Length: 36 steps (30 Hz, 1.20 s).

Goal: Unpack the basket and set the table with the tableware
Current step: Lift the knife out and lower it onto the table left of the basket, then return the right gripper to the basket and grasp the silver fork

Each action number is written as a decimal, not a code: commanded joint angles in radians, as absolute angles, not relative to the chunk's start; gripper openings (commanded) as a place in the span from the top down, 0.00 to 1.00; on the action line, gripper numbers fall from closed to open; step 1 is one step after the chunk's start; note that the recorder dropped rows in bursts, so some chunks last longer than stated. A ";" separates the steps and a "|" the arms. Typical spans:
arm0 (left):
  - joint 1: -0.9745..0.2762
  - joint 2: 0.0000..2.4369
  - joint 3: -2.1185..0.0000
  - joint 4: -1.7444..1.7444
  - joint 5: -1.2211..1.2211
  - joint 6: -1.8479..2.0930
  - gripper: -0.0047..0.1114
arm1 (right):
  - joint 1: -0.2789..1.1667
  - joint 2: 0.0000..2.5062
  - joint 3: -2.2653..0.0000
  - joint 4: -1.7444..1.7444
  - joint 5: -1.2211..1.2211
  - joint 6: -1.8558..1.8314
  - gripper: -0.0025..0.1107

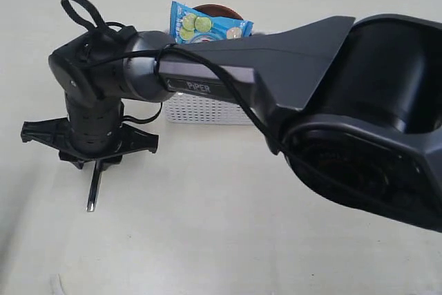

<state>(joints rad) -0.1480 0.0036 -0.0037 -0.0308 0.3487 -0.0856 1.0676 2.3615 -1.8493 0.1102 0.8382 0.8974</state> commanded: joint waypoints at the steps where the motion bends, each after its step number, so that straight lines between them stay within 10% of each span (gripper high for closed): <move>1: -0.153 0.000 0.000 -0.030 0.347 -0.083 0.96 | 1.071 2.366 -1.847 0.099 0.863 0.866 0.66; 17: -0.153 0.000 0.000 -0.030 0.347 -0.083 0.96 | 1.030 1.938 -1.847 -0.266 1.221 0.237 0.66; 26: -0.153 0.000 0.000 -0.030 0.347 -0.083 0.96 | 0.584 1.842 -1.835 0.033 1.221 -0.324 0.66; 36: -0.153 0.000 0.000 -0.030 0.347 -0.083 0.96 | 0.421 1.984 -1.750 0.278 1.221 -0.507 0.66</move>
